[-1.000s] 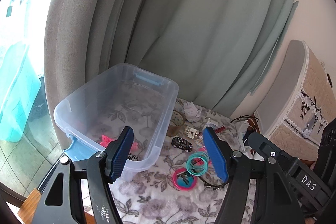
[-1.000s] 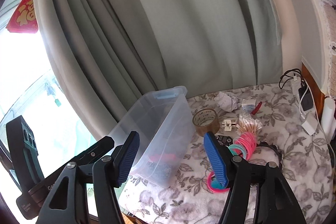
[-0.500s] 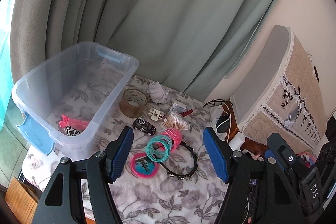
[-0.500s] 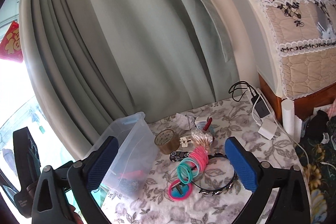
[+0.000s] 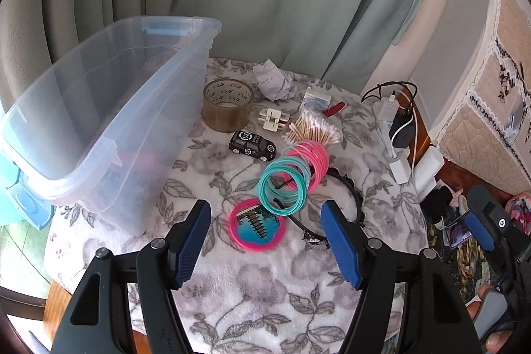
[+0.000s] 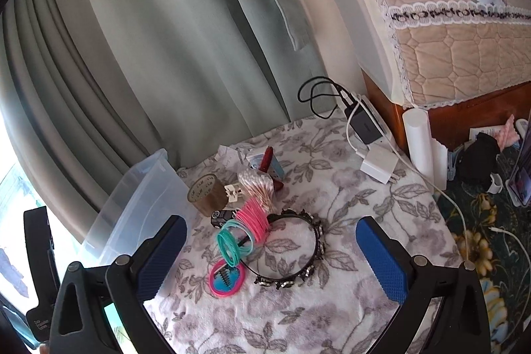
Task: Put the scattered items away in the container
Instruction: 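Withdraw both tools from the box back toward the remaining items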
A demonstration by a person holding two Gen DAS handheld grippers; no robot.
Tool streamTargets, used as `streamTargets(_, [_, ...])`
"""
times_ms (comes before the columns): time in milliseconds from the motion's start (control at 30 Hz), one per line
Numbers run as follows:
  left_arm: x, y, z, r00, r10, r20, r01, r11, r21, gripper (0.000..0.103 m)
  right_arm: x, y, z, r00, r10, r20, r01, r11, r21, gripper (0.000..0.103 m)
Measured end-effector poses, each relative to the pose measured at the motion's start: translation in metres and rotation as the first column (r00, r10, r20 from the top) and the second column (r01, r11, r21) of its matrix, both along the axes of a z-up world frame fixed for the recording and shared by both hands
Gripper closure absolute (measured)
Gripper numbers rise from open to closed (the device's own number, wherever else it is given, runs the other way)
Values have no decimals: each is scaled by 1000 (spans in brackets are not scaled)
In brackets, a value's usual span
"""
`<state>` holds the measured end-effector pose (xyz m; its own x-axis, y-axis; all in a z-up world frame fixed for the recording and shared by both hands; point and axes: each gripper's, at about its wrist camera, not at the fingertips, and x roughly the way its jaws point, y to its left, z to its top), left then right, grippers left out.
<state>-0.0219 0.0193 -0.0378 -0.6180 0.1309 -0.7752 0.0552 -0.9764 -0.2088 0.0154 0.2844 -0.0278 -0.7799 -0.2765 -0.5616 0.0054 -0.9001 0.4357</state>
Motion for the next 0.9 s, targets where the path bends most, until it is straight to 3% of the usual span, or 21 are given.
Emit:
streamTargets(267, [-21,-3,-43,993,11,119,-13,1000,17,33,-25,-6,-54,987,66,146,-65,998,-9,0])
streamTargets(500, [-38,8,-56,993,-26,112,28,1000,-14,33,-42,-4,-96,969,94,230,-64,989,-133,0])
streamTargets(667, [-52,25,-64,993,-67,96,75,994,-76,33,-55,-13,-103,960,69,270,-69,998,-12,0])
streamTargets(767, [-60,35,-69,992,-93,88,103,988,-113,33,-63,-11,-111,950,51,309,-50,999,-10,0])
streamTargets(833, [-65,42,-72,990,-115,82,125,984,-129,33,-67,-11,-117,943,43,330,-46,999,3,4])
streamTargets(900, [-69,47,-75,988,-133,73,142,980,-142,33,-72,-11,-123,936,36,349,-44,999,14,14])
